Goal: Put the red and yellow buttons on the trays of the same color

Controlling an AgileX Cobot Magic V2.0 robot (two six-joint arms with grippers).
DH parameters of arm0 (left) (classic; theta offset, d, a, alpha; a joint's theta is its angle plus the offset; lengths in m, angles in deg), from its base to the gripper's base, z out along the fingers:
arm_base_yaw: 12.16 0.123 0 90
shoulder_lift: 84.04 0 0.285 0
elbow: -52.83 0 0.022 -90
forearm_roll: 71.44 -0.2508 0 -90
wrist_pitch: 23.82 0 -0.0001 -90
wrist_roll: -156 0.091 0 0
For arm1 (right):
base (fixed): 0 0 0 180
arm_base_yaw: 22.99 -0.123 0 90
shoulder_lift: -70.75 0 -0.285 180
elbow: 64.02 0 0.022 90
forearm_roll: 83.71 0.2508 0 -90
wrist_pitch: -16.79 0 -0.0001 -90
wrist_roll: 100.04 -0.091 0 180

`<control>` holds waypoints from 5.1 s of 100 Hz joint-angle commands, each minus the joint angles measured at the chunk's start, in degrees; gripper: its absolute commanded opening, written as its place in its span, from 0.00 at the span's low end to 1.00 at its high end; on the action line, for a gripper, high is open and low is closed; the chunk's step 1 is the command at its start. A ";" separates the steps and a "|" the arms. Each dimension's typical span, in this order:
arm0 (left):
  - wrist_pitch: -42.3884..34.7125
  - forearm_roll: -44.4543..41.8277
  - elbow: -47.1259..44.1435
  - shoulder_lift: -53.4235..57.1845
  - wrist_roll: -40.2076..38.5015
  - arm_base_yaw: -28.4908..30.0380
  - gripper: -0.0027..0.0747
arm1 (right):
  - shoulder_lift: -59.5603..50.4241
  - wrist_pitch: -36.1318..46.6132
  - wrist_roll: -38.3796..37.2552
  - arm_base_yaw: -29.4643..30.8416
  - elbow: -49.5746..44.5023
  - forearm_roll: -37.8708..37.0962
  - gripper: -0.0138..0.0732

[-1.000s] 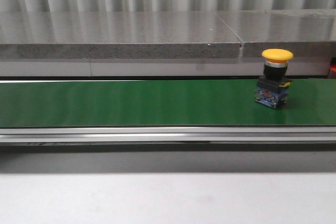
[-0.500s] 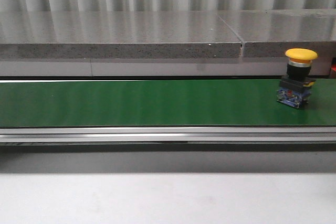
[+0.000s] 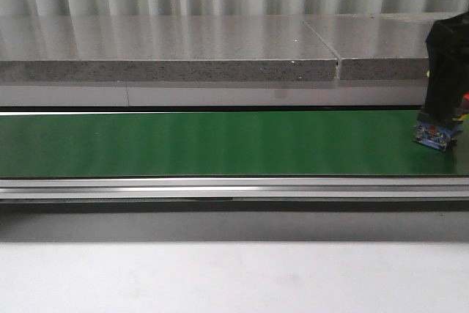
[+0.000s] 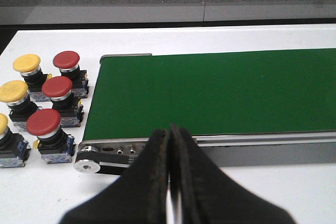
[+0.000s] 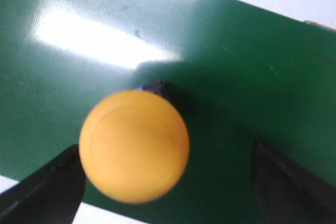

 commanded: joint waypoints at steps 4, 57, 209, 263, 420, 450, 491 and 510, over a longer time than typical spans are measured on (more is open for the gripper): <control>-4.38 0.78 1.68 -0.50 -0.05 -0.44 0.01 | -0.70 4.91 0.71 0.01 1.28 0.54 0.82; -4.38 0.78 1.68 -0.50 -0.05 -0.44 0.01 | -1.59 -2.69 0.66 0.26 6.61 -0.32 0.27; -4.38 0.78 1.68 -0.50 -0.05 -0.44 0.01 | 6.92 16.07 -10.66 39.13 -7.66 -0.72 0.27; -4.38 0.78 1.68 -0.50 -0.05 -0.44 0.01 | 6.40 13.65 -11.04 39.13 -5.97 -1.21 0.88; -4.38 1.21 1.68 -0.50 -0.05 -0.44 0.01 | -48.97 16.72 -1.75 5.81 -20.62 -1.20 0.08; -4.38 1.21 1.68 -0.50 -0.05 -0.44 0.01 | -48.97 16.66 -1.75 5.81 -20.62 -1.20 0.08; -4.38 1.21 1.68 -0.50 -0.05 -0.44 0.50 | -48.97 16.66 -1.75 5.81 -20.62 -1.20 0.08; -4.38 1.30 1.68 -0.50 -0.20 -0.44 0.79 | -48.97 16.66 -1.75 5.81 -20.62 -1.20 0.08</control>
